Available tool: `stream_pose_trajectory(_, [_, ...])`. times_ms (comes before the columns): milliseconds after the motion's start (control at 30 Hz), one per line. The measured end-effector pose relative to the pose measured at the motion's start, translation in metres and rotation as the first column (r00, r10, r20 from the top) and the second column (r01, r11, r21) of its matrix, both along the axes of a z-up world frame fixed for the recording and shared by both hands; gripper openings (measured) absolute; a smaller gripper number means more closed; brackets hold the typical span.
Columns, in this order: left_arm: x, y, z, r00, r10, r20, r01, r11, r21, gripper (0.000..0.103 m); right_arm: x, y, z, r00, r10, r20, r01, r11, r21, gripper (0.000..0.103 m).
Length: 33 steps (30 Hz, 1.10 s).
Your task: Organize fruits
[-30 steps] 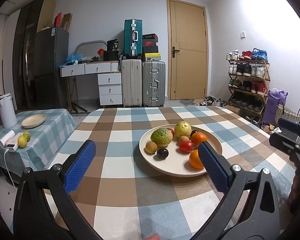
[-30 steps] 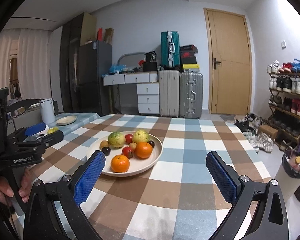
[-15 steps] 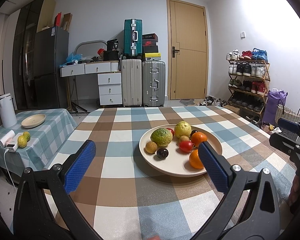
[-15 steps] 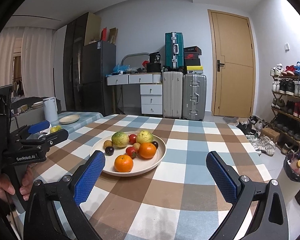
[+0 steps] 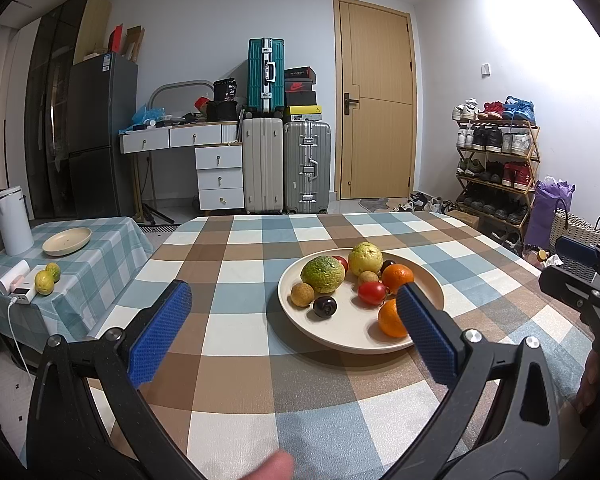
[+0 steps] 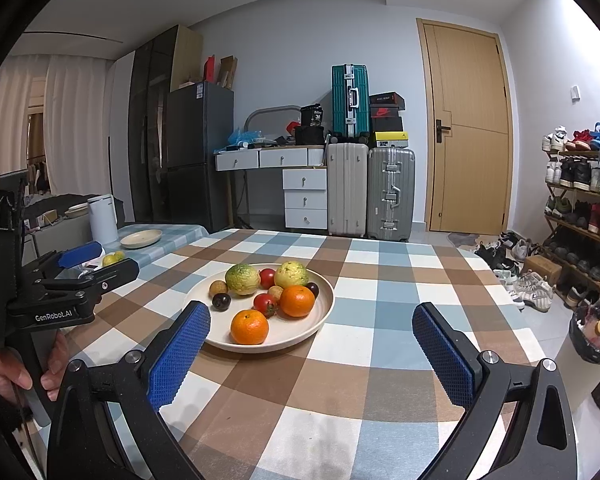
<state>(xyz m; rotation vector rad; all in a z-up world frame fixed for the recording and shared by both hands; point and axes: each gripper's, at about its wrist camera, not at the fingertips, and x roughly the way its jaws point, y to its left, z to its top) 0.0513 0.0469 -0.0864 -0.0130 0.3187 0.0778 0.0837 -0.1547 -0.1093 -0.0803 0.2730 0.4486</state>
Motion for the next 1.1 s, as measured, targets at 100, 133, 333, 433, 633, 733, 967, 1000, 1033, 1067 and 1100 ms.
stream_pose_trajectory(100, [-0.0001,-0.0001,0.0001,1.000,0.000,0.000,0.000,1.000,0.000,0.102,0.0001,-0.0001,-0.0001,1.000,0.000,0.000,0.000,1.000,0.000,0.103])
stream_pose_trajectory(133, [-0.0002,-0.0001,0.0003,1.000,0.000,0.000,0.000,1.000,0.001,0.102,0.0000,-0.0001,-0.0001,1.000,0.000,0.000,0.000,1.000,0.000,0.103])
stream_pose_trajectory(333, [-0.0002,0.0001,0.0003,1.000,0.000,0.000,0.000,1.000,0.000,0.102,0.0000,-0.0003,-0.0001,1.000,0.000,0.000,0.000,1.000,0.000,0.103])
stream_pose_trajectory(433, [0.0006,-0.0003,-0.0013,1.000,-0.003,0.000,0.003,1.000,0.000,0.102,0.0003,-0.0001,-0.0002,1.000,0.001,-0.001,-0.001,1.000,0.000,0.103])
stream_pose_trajectory(633, [-0.0012,-0.0009,0.0004,1.000,-0.004,0.001,0.004,1.000,0.000,0.102,-0.0002,0.0019,-0.0002,1.000,0.000,0.000,0.000,1.000,0.000,0.103])
stream_pose_trajectory(733, [-0.0016,-0.0007,0.0011,1.000,-0.004,0.001,0.004,1.000,0.000,0.102,-0.0002,0.0007,-0.0002,1.000,0.000,-0.001,0.000,1.000,0.001,0.103])
stream_pose_trajectory(967, [-0.0011,-0.0010,-0.0001,1.000,-0.004,0.001,0.004,1.000,0.000,0.102,-0.0002,0.0007,-0.0002,1.000,0.000,-0.001,0.000,1.000,0.002,0.103])
stream_pose_trajectory(1000, [-0.0015,-0.0007,0.0011,1.000,-0.004,0.001,0.004,1.000,0.000,0.102,-0.0002,0.0013,-0.0004,1.000,0.000,-0.001,0.000,1.000,0.002,0.103])
stream_pose_trajectory(1033, [-0.0015,-0.0006,0.0011,1.000,-0.004,0.001,0.004,1.000,0.000,0.102,-0.0003,0.0010,-0.0003,1.000,0.000,-0.001,0.000,1.000,0.002,0.103])
stream_pose_trajectory(1067, [-0.0015,-0.0006,0.0010,1.000,-0.004,0.001,0.004,1.000,0.000,0.102,-0.0002,0.0007,-0.0003,1.000,0.000,-0.001,0.000,1.000,0.002,0.103])
stream_pose_trajectory(1100, [-0.0015,-0.0006,0.0009,1.000,-0.004,0.001,0.004,1.000,-0.001,0.102,-0.0002,0.0007,-0.0003,1.000,0.000,-0.001,0.000,1.000,0.002,0.103])
